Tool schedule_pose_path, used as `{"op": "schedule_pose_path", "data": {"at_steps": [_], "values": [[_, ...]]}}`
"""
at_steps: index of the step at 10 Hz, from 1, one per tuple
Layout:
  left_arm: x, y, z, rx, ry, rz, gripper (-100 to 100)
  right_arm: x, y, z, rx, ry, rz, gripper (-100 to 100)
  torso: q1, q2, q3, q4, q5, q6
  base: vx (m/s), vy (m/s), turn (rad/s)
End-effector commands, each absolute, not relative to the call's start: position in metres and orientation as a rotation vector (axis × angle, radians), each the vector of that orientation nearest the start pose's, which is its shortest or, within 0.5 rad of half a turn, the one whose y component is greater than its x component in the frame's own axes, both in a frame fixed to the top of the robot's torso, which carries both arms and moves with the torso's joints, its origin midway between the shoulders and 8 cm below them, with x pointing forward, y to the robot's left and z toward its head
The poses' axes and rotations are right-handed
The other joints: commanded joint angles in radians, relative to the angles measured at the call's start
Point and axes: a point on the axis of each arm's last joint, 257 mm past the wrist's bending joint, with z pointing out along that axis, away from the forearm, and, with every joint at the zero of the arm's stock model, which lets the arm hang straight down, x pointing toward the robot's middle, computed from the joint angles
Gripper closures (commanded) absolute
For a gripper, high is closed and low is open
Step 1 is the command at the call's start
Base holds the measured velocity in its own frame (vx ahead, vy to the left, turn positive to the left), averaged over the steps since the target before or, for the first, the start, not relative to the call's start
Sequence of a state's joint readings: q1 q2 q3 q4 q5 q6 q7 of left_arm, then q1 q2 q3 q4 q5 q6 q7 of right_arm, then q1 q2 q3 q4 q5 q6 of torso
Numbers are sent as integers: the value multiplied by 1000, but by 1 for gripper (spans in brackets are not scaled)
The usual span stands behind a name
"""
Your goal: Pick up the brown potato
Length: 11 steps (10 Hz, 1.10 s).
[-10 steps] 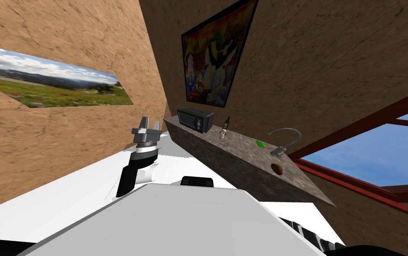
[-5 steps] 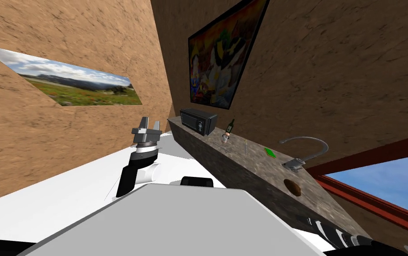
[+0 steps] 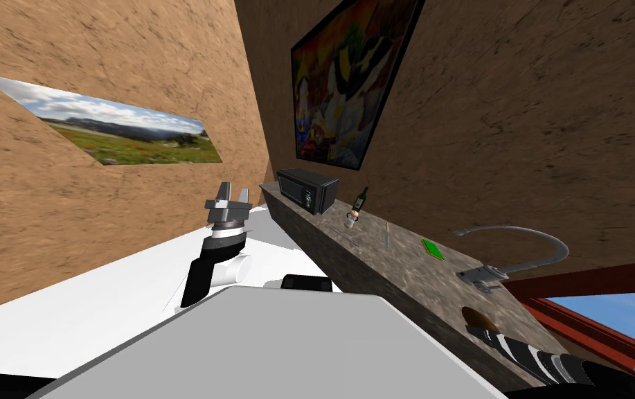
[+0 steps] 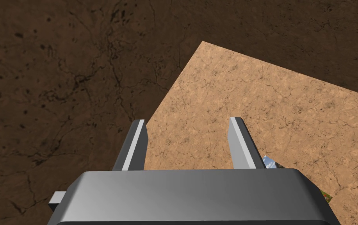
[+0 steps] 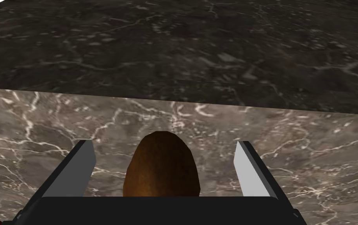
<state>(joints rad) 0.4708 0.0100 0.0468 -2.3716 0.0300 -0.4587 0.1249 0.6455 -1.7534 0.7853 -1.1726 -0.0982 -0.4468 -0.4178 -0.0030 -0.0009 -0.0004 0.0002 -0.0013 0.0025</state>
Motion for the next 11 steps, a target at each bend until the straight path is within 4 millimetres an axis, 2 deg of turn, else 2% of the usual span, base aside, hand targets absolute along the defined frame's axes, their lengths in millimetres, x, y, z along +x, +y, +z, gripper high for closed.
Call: {"op": "schedule_pose_path", "data": {"at_steps": [1,4,5,6,10,11], "values": [[329,289,67,-641,515,-1422,0,40,-717,-336,838,2773,-180,-100,0,0,0,0,0,0,22,-15,42],[329,289,67,-641,515,-1422,0,30,-715,-348,846,2769,-184,-100,1,1,0,0,0,0,29,-13,28],[329,289,67,-641,515,-1422,0,34,-714,-345,843,2770,-182,-100,1,1,1,0,0,0,11,-5,5],[329,289,67,-641,515,-1422,0,33,-714,-346,844,2770,-184,100,2,2,1,0,1,0,0,0,0],[329,289,67,-642,515,-1422,0,34,-714,-345,843,2770,-184,100,2,2,1,1,1,0,0,0,0],[329,289,67,-642,515,-1422,0,34,-714,-346,843,2770,-184,0,2,2,1,1,1,0,0,0,0]]}}
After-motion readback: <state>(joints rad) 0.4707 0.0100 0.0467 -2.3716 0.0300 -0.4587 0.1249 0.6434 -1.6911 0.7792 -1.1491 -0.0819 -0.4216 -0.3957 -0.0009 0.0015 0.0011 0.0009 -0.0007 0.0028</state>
